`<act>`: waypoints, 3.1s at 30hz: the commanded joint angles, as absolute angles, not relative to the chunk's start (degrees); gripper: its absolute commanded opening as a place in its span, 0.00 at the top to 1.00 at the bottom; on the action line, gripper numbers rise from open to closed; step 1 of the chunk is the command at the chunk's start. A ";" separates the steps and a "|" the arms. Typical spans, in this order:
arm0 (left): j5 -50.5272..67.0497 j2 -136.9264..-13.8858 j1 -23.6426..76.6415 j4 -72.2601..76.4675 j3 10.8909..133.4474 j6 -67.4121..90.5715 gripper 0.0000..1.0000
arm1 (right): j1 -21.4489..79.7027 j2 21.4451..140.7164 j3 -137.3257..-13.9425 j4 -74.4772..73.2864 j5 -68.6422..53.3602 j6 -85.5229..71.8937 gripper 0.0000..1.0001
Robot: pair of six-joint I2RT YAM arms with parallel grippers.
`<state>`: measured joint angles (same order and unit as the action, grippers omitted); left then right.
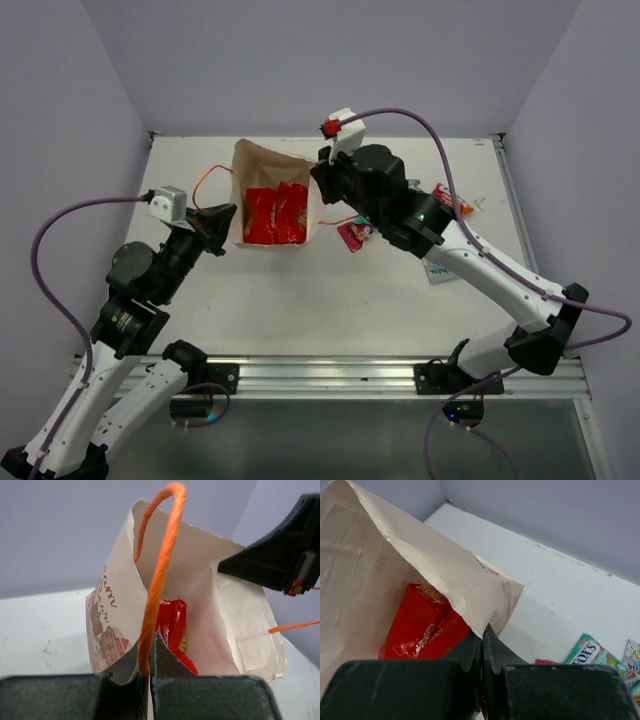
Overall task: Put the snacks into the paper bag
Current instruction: Adjust the paper bag at the center of the board, then pick up the snack from the center of the board.
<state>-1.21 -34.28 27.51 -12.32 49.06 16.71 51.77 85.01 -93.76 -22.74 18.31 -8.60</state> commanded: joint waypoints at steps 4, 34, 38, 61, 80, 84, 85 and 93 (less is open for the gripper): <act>-2.92 -35.41 27.60 -4.82 42.19 18.28 1.00 | 52.21 84.18 -92.28 -9.29 16.88 -3.51 1.00; -17.67 -50.10 27.51 -31.12 61.09 19.60 1.00 | 51.50 96.68 -105.54 -34.61 20.04 -23.38 0.68; -17.67 -50.45 27.51 -29.62 60.73 18.02 1.00 | 51.42 96.24 -107.92 -37.00 19.78 -23.82 0.45; -18.54 -51.07 27.51 -27.16 61.52 16.88 0.79 | 37.72 74.18 -82.82 -35.87 37.69 -17.85 0.01; -32.15 -45.89 27.51 -24.36 65.85 14.24 0.00 | 17.93 86.38 -66.00 -23.65 33.13 -13.12 0.05; -37.43 -41.05 27.51 -17.15 59.86 13.36 0.00 | 17.40 92.01 -67.24 -20.59 36.19 -4.76 0.05; -37.96 -40.17 27.51 -16.62 58.98 13.27 0.00 | 17.32 92.80 -66.45 -19.09 36.99 -3.01 0.07; -44.56 -33.23 27.51 -12.32 49.49 12.39 0.00 | 16.44 99.65 -64.16 -9.86 36.47 9.66 0.12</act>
<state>-39.79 -34.50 27.51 -17.82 52.93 13.76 16.78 97.89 -64.71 -16.95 35.00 2.37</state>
